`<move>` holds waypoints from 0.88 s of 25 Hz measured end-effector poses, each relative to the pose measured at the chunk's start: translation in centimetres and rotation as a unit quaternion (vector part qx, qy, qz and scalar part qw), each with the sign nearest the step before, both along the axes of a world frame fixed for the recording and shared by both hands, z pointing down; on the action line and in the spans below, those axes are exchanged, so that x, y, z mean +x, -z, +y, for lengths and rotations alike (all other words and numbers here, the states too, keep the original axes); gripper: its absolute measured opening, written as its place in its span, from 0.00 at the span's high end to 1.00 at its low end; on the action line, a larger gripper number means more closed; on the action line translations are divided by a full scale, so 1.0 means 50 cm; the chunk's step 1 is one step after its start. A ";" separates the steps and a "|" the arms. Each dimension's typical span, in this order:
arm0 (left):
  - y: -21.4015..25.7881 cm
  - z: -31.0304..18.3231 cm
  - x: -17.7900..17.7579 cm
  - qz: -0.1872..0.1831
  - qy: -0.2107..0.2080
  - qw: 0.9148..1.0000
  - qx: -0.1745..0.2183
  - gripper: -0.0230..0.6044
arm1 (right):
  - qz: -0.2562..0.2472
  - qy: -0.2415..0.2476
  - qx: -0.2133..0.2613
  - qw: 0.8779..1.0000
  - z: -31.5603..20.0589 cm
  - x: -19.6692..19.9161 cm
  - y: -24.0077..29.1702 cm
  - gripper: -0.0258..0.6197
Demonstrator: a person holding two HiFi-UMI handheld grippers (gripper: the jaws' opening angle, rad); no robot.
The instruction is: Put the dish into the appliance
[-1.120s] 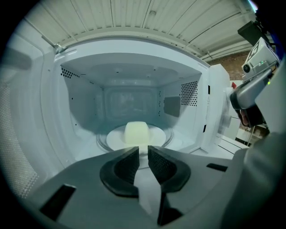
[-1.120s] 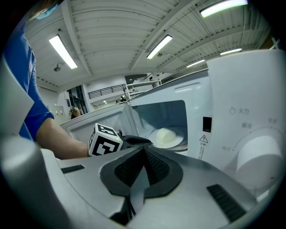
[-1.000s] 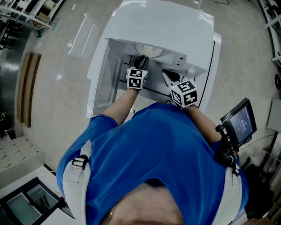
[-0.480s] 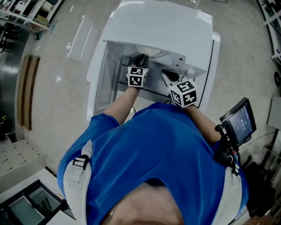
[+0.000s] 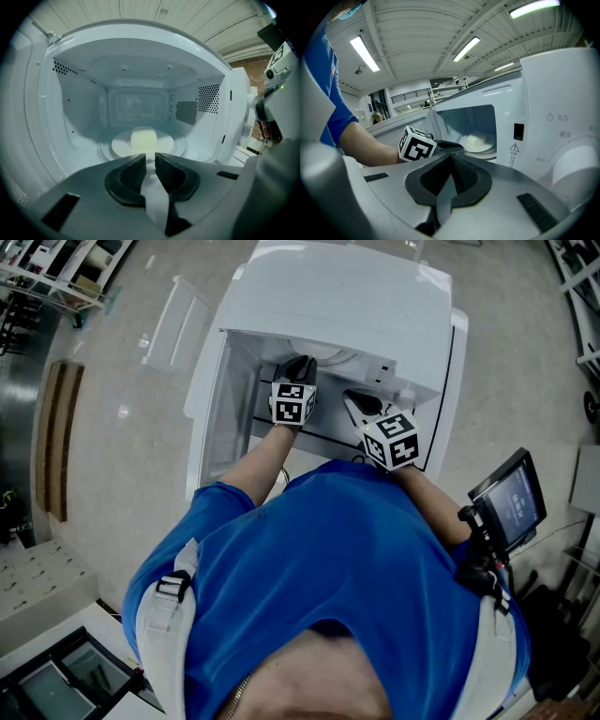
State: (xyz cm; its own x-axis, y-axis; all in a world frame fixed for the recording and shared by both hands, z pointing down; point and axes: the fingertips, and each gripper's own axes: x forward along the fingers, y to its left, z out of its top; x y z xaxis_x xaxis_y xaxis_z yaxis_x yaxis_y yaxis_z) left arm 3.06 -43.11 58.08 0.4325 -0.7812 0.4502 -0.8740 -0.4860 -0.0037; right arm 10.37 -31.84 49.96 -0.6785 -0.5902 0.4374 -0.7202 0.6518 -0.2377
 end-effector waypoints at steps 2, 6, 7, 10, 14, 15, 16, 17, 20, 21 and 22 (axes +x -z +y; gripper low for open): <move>-0.001 0.002 0.000 0.003 0.001 1.000 -0.002 0.89 | -0.001 0.000 0.000 1.000 0.000 -0.001 0.001 0.96; 0.009 0.008 0.001 0.013 -0.002 1.000 0.006 0.89 | -0.002 -0.002 0.002 1.000 -0.002 0.000 0.004 0.96; 0.015 0.010 0.003 0.016 -0.004 1.000 0.008 0.89 | -0.003 -0.003 0.002 1.000 -0.003 0.001 0.005 0.96; 0.030 0.018 -0.001 0.026 -0.005 1.000 0.012 0.89 | -0.005 -0.003 0.003 1.000 -0.003 -0.002 0.006 0.96; 0.052 0.044 -0.005 0.040 -0.008 0.999 0.023 0.89 | -0.008 -0.004 0.005 1.000 0.005 -0.008 0.005 0.96; 0.057 0.052 -0.005 0.045 -0.010 0.999 0.025 0.89 | -0.008 -0.005 0.005 1.000 0.008 -0.007 0.005 0.96; 0.063 0.060 -0.003 0.051 -0.011 0.998 0.026 0.89 | -0.008 -0.006 0.006 1.000 0.011 -0.007 0.006 0.96; 0.069 0.068 -0.001 0.058 -0.012 0.998 0.027 0.89 | -0.009 -0.007 0.006 1.000 0.013 -0.006 0.007 0.96; 0.088 0.097 0.005 0.076 -0.019 0.997 0.027 0.89 | -0.010 -0.011 0.007 1.000 0.023 -0.006 0.010 0.96; 0.095 0.108 0.008 0.081 -0.023 0.996 0.027 0.89 | -0.011 -0.013 0.007 1.000 0.026 -0.006 0.011 0.96; 0.102 0.118 0.012 0.087 -0.027 0.995 0.028 0.89 | -0.012 -0.015 0.007 1.000 0.028 -0.005 0.012 0.96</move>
State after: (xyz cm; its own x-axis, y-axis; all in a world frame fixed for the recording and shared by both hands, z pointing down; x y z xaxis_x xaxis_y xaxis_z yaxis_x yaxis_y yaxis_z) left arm 3.64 -37.19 52.98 0.5426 -0.7758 0.3220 -0.8360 -0.5360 0.1174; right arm 10.10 -30.44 49.34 -0.6708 -0.6169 0.4116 -0.7336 0.6334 -0.2464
